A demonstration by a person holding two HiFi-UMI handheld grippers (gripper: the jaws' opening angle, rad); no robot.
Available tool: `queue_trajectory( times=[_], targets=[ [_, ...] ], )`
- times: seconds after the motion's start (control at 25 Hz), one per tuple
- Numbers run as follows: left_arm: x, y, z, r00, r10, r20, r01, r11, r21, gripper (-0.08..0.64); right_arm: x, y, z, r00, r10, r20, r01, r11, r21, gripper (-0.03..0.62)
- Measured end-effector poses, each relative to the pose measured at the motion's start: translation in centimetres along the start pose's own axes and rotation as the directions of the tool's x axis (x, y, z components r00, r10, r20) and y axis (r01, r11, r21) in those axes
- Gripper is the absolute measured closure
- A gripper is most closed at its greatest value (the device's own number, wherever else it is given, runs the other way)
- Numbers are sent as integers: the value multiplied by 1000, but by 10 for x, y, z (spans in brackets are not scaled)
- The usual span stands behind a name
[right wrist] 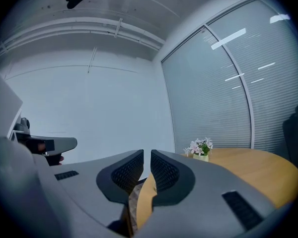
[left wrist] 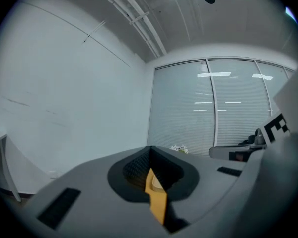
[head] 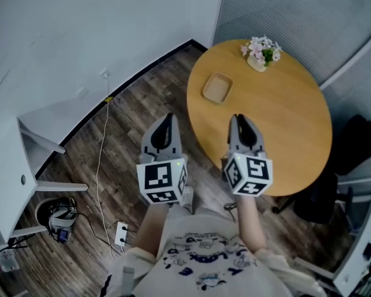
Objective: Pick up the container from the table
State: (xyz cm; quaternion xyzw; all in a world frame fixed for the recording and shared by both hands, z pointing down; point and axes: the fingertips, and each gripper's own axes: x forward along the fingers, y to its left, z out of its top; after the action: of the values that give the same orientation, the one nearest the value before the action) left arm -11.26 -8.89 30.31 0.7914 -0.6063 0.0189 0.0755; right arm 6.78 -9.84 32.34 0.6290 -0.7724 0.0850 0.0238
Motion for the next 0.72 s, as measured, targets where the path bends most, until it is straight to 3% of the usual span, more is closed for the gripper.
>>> queue_trajectory(
  times=[0.72],
  targets=[
    [103,17,-34,994,-38,-101,35,999,-29,558,96,-28,-23,996,-27,-87,29,999,21,505]
  ],
)
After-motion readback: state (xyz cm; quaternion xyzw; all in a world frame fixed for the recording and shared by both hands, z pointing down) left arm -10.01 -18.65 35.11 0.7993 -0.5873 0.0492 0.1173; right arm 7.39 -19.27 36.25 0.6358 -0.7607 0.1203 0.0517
